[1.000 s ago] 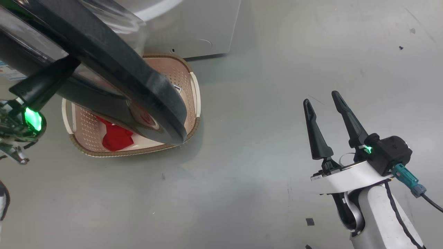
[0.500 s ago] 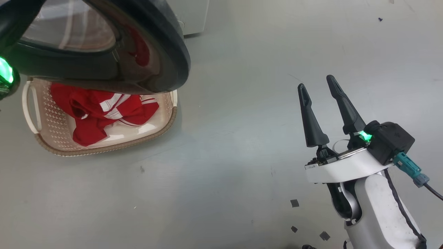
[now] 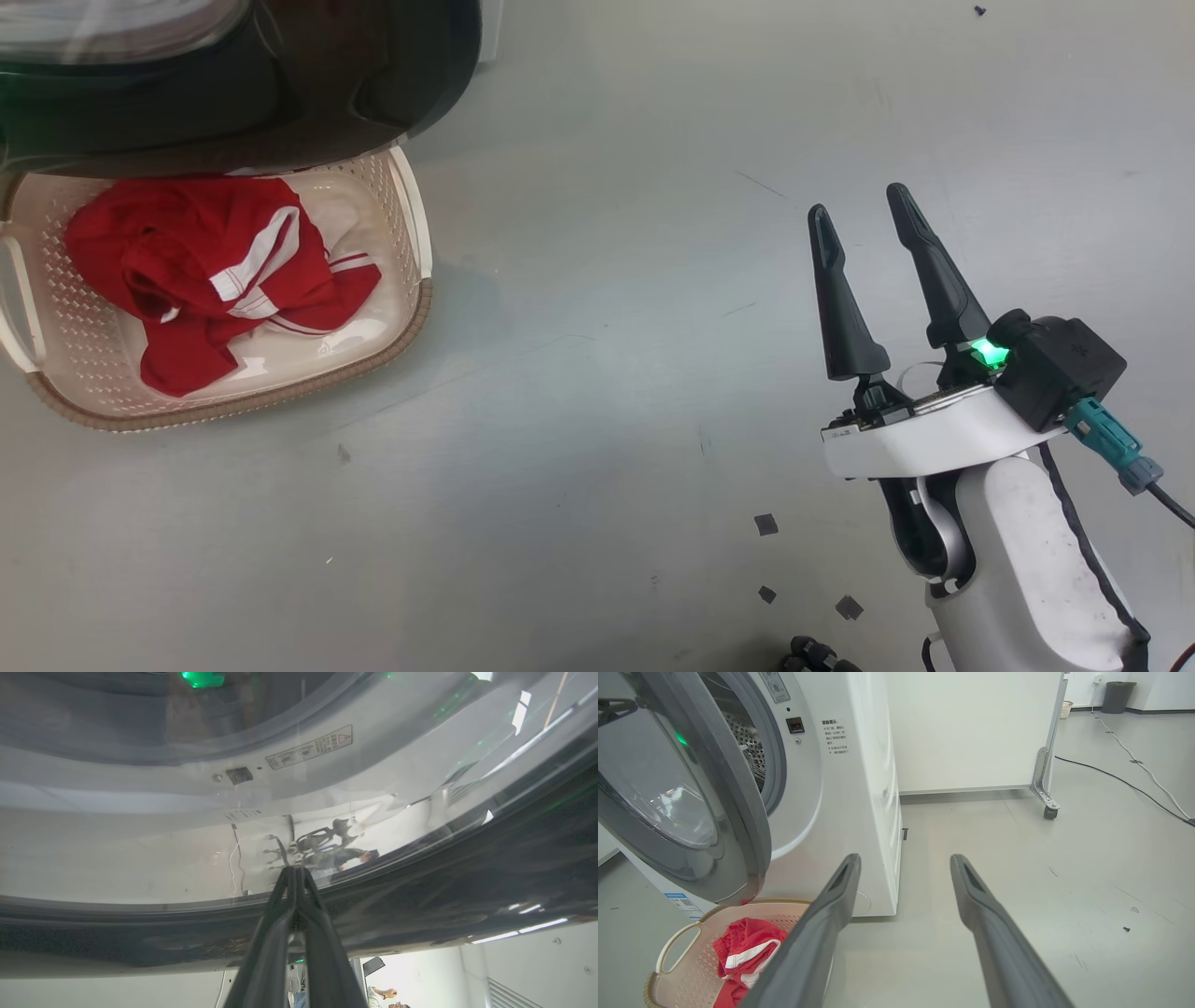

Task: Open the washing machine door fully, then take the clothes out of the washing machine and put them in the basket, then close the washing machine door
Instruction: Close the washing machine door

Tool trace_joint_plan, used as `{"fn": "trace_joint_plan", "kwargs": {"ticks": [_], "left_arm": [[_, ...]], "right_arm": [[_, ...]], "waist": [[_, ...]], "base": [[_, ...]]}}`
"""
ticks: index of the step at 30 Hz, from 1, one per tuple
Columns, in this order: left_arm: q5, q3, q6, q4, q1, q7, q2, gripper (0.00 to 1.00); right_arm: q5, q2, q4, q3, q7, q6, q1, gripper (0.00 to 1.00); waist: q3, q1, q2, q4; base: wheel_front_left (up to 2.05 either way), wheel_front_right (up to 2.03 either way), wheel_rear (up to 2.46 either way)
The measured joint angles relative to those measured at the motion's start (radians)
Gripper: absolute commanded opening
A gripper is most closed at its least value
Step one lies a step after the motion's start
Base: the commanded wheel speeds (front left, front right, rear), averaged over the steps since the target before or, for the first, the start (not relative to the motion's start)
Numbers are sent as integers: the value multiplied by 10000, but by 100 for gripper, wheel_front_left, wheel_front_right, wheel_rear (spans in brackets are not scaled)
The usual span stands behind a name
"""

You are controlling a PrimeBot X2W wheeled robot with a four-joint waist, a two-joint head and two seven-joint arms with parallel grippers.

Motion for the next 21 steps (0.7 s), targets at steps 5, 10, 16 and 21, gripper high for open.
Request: {"fn": "trace_joint_plan", "kwargs": {"ticks": [5, 10, 16, 21], "left_arm": [[176, 21, -17, 359, -251, -92, -44, 0], [186, -67, -163, 746, -315, -92, -255, 0], [169, -2, -610, 1024, -299, -94, -445, 0], [71, 207, -1012, 1164, -80, -132, -614, 0]], "right_arm": [[0, 2, 4, -2, 0, -88, -142, 100], [-40, 2, 10, -146, 0, -100, -146, 100], [-263, 4, 19, -322, 0, -173, -147, 100], [-449, 2, 58, -420, 0, -171, -145, 100]], "waist": [[18, 0, 0, -19], [-2, 0, 0, 100], [-88, 0, 0, 370], [-207, 0, 0, 676]], "base": [[0, 0, 0], [0, 0, 0], [0, 0, 0], [0, 0, 0]]}}
